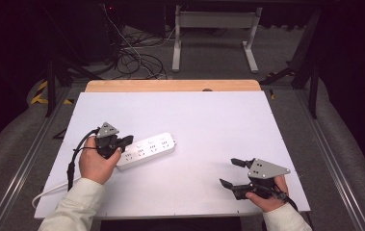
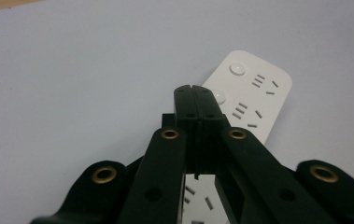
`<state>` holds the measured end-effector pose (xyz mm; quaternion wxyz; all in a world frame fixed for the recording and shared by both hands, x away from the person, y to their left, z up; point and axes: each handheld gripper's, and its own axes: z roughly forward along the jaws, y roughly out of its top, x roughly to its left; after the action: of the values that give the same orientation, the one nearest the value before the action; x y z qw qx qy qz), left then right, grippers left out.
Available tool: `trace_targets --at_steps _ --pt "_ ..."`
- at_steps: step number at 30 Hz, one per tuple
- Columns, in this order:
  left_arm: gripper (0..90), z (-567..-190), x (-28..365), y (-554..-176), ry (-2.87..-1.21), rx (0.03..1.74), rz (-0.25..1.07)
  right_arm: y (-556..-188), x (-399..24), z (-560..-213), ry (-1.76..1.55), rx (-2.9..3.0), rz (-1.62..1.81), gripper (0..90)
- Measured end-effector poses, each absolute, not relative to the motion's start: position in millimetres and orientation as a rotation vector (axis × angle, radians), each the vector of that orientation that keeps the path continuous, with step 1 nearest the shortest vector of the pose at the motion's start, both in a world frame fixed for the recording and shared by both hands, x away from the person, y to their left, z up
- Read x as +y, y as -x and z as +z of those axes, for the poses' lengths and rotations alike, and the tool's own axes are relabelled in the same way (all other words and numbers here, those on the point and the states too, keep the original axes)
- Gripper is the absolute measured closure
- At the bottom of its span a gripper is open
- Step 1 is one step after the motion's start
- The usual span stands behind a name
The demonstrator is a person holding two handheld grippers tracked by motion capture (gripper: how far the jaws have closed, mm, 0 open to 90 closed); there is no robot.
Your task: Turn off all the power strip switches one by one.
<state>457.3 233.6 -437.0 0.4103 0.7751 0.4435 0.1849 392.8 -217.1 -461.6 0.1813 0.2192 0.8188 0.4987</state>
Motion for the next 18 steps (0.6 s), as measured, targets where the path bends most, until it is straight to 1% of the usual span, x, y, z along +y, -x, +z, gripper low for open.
trace_targets --at_steps 12,18 --pt "90.0 -448 220 -473 -1.961 1.13 0.429 -393 -217 -462 -0.617 2.315 1.408 23.3" --pt "90.0 -450 218 -476 -1.976 1.135 0.438 -393 -218 -462 -0.618 2.311 1.412 23.3"
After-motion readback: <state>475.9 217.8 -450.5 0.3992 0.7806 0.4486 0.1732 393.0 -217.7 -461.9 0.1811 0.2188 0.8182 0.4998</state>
